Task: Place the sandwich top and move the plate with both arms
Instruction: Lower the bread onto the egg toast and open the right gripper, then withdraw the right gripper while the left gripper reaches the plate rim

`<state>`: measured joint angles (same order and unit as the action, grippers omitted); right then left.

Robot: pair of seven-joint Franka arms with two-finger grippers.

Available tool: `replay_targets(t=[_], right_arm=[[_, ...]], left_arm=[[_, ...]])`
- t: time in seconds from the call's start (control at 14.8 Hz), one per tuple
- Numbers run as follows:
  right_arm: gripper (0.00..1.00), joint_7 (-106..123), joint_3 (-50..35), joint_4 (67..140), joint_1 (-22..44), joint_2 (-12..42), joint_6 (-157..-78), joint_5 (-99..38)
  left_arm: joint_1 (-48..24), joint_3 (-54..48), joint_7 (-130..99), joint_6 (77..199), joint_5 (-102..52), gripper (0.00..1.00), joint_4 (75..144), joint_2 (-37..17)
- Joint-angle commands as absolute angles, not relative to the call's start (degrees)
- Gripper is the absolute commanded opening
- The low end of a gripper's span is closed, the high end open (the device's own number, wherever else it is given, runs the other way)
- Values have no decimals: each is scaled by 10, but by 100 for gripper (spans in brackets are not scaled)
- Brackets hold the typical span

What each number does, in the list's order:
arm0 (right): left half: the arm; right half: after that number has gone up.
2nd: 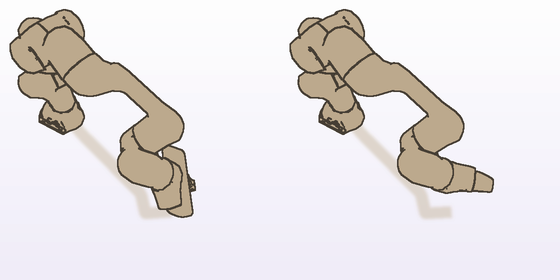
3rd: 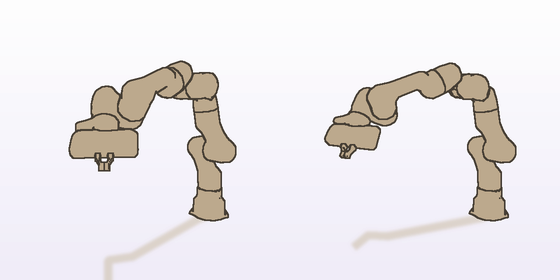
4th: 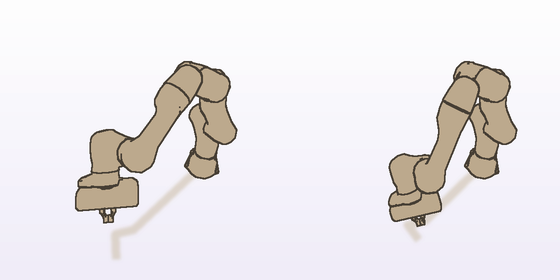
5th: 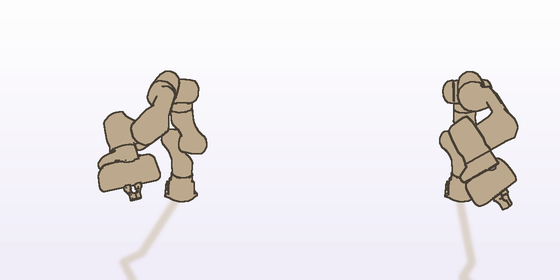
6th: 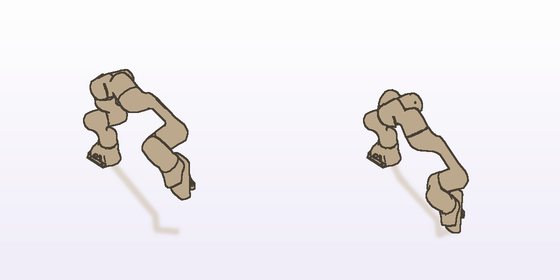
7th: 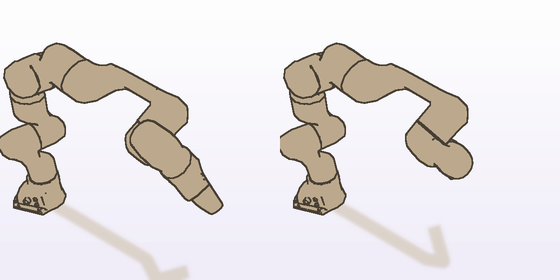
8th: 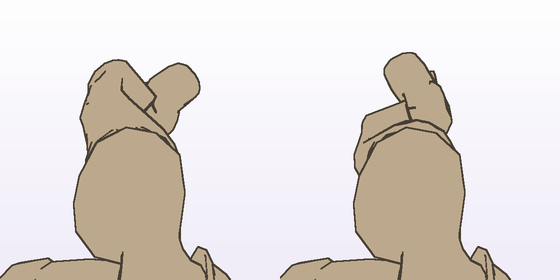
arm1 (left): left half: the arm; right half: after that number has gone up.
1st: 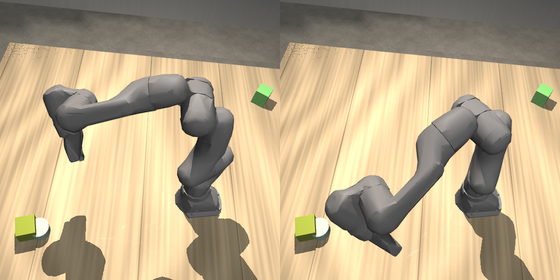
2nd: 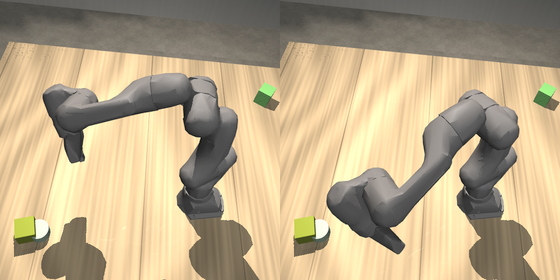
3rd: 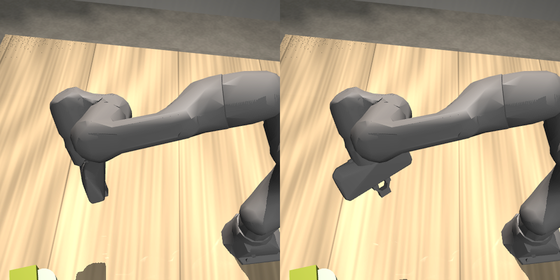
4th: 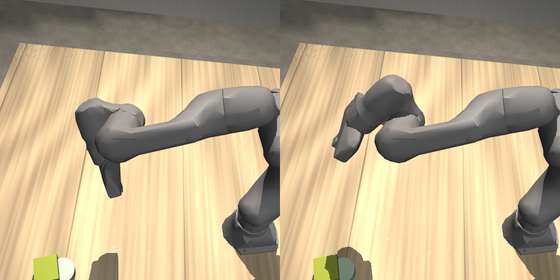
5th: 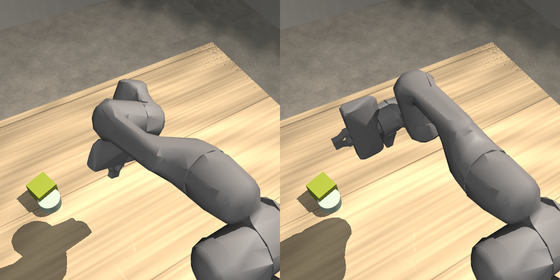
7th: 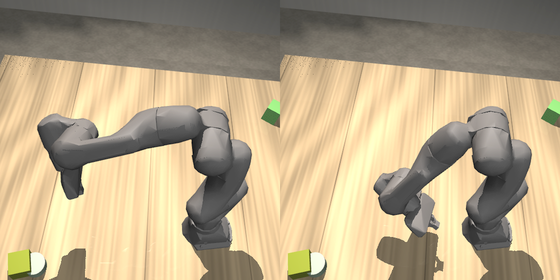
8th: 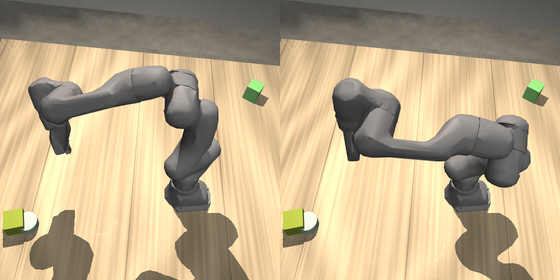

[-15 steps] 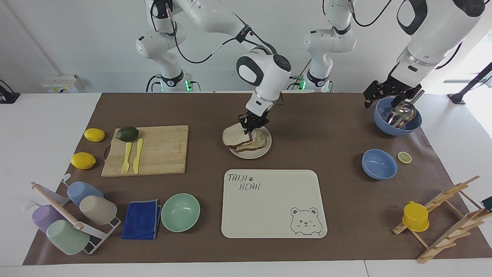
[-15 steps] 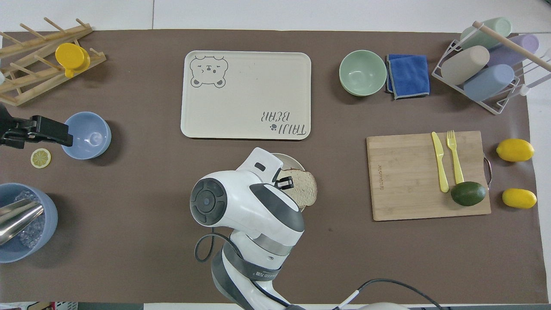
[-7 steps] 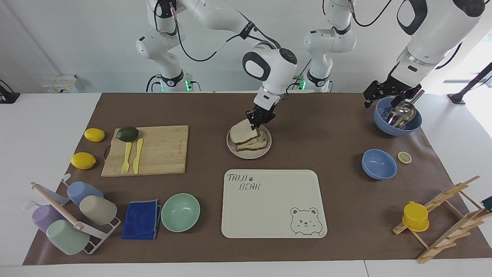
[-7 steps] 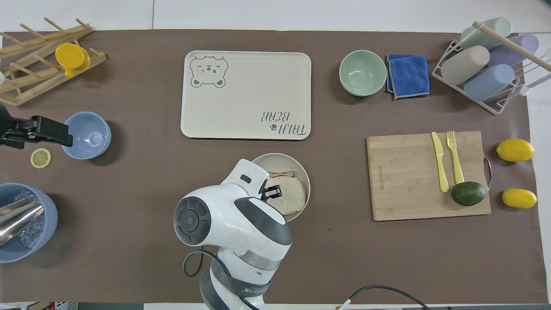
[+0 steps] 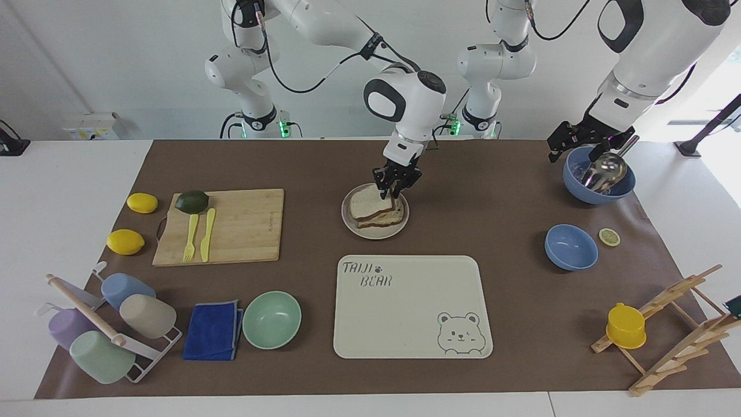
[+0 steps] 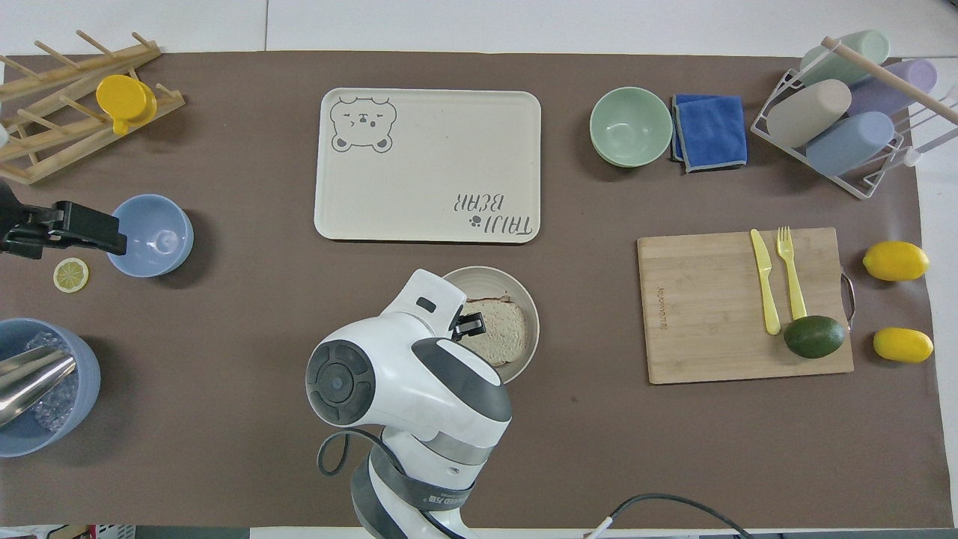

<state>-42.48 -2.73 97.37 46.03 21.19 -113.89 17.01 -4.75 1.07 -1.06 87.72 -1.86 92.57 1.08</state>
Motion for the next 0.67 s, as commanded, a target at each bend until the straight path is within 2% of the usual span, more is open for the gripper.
replay_targets(t=[0.0, 0.2, 0.4, 0.47, 0.61], right_arm=[[100, -435, -32, 966, 431, 209, -1160, 159], [100, -430, -33, 937, 381, 195, -1154, 149], [100, -369, -32, 935, 308, 143, -1110, 85], [100, -326, -31, 933, 282, 123, -1085, 61], [100, -249, -29, 931, 219, 85, -1026, 28]], left_arm=[[-46, 10, -8, 870, -10, 100, 926, 13], [-47, 9, -9, 878, -10, 100, 947, 23], [-54, 7, -8, 884, -18, 100, 989, 45], [-60, 6, -13, 910, -32, 100, 1035, 65], [-89, 6, -35, 1008, -79, 100, 1174, 130]])
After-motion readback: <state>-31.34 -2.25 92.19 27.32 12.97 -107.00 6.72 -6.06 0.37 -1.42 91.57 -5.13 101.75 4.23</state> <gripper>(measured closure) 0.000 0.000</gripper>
